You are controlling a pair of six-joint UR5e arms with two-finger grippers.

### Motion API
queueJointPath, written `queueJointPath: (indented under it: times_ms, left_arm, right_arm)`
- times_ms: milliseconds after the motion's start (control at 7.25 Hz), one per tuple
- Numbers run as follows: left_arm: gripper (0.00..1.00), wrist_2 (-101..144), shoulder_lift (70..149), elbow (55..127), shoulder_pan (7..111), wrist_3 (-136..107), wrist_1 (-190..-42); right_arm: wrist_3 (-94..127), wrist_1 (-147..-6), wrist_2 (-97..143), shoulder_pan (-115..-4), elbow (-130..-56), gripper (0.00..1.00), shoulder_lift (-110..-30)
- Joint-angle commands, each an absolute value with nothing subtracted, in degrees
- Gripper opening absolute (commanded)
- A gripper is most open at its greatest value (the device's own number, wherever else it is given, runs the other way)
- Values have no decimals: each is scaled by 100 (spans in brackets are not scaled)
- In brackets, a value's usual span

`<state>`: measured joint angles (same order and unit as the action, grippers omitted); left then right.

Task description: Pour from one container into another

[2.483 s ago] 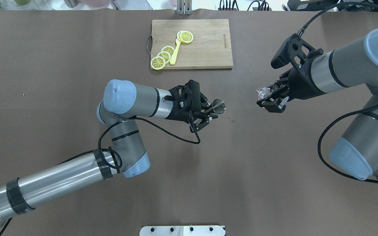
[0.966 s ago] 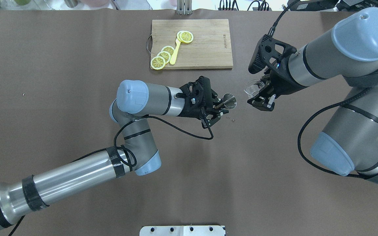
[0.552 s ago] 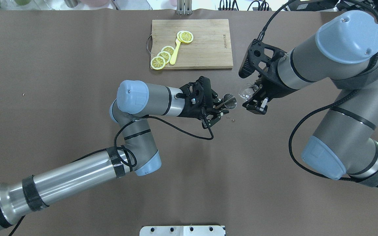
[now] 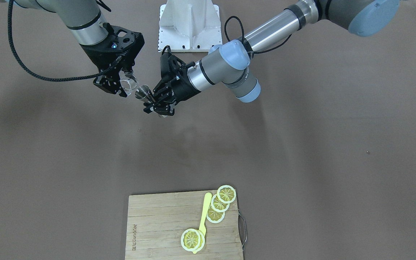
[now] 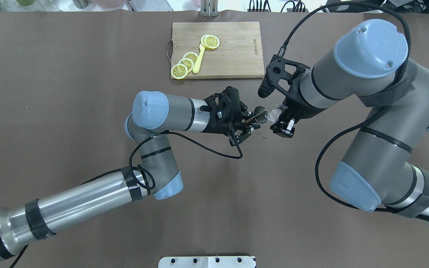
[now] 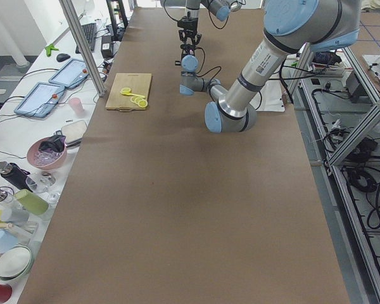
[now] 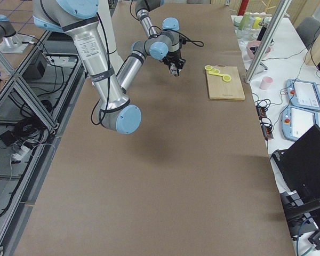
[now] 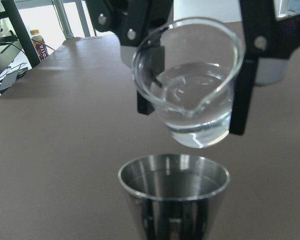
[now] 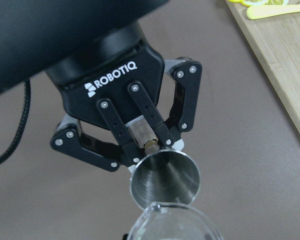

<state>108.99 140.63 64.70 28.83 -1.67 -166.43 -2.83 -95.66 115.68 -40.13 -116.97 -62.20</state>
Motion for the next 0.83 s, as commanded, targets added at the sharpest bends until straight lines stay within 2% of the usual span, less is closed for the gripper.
queueJointPath:
  times_ms: [0, 690]
  left_arm:
    - [0, 10898, 14063, 6478, 2883, -158, -16664]
    - [0, 10838, 14054, 6504, 2874, -158, -16673]
  right_arm:
    - [-429, -10008, 11549, -3999, -11707, 0, -6048]
    - [-816, -10931, 11294, -3929, -11698, 0, -5644]
